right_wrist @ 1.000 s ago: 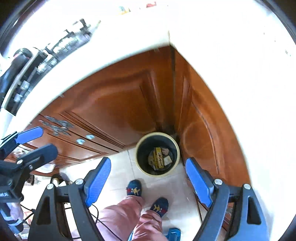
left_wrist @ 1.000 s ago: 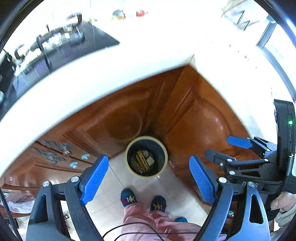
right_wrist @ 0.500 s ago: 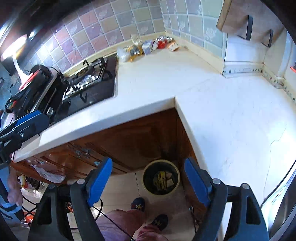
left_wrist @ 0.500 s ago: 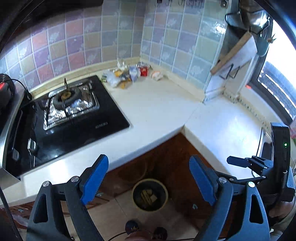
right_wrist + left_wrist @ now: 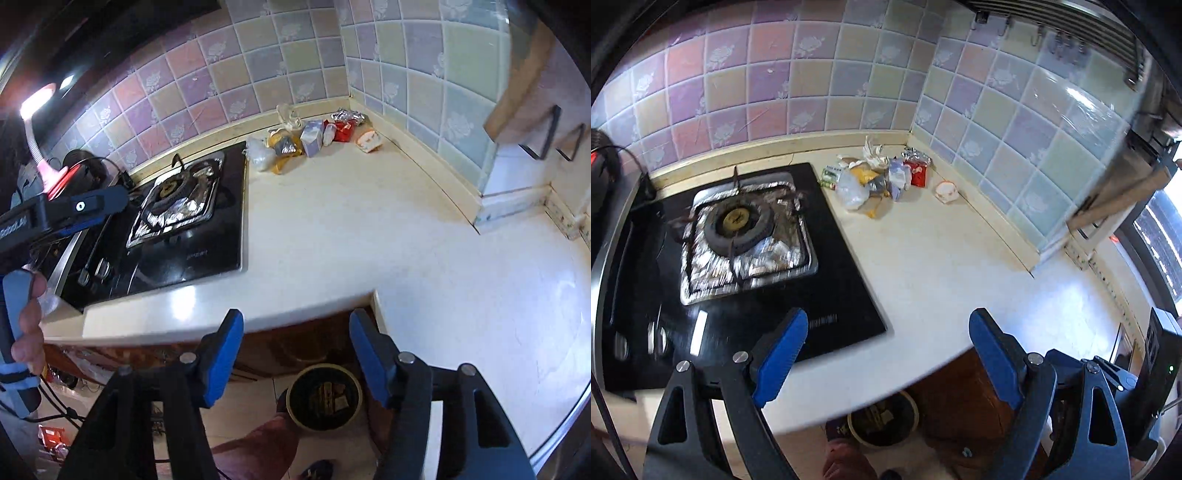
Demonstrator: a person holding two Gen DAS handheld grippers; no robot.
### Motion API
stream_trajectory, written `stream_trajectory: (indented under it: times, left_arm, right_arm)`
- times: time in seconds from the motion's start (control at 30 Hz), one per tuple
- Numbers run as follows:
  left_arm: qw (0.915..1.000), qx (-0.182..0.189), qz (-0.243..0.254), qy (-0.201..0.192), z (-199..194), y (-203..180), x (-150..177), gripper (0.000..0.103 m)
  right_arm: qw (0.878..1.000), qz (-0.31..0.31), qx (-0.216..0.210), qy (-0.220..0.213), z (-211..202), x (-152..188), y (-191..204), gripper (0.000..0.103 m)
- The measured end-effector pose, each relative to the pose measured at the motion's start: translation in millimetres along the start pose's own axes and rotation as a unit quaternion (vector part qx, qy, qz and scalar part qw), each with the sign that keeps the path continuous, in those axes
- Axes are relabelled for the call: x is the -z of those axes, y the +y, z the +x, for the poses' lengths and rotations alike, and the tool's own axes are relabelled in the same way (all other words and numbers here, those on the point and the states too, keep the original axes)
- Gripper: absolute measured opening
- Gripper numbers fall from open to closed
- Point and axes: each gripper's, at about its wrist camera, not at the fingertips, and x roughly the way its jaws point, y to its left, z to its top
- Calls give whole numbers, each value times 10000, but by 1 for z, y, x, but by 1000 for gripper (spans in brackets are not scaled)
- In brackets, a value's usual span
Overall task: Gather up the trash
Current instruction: 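Move both open tools toward the trash pile on the counter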
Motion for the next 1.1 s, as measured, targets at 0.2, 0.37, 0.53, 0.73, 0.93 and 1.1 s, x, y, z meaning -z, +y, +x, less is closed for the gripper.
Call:
stream_trajectory:
  times: [0.2,0.37,0.53,0.73,0.93,1.1]
  left_arm:
    - [9998,-6,65,211,83,21,-79,88]
    - [9980,69,-176,603,164,49,-129,88]
    - [9942,111,-398,990,229,65,-149,85]
    - [9928,62,-463,1101,267,70,-155,84]
    - [9920,-3,-251,1238,293,63,-160,83]
    - [9910,65,-370,1288,306,64,-163,82]
  right_arm:
    - [9995,274,132,65,48,-69,-12,60]
    - [9987,412,294,54,92,-127,-21,60]
    - [9967,619,523,51,135,-177,-40,60]
    - [9957,628,682,-46,177,-223,-69,60]
    - [9921,45,1251,-32,223,-247,-85,60]
    - [9892,-144,1447,201,257,-254,-96,60]
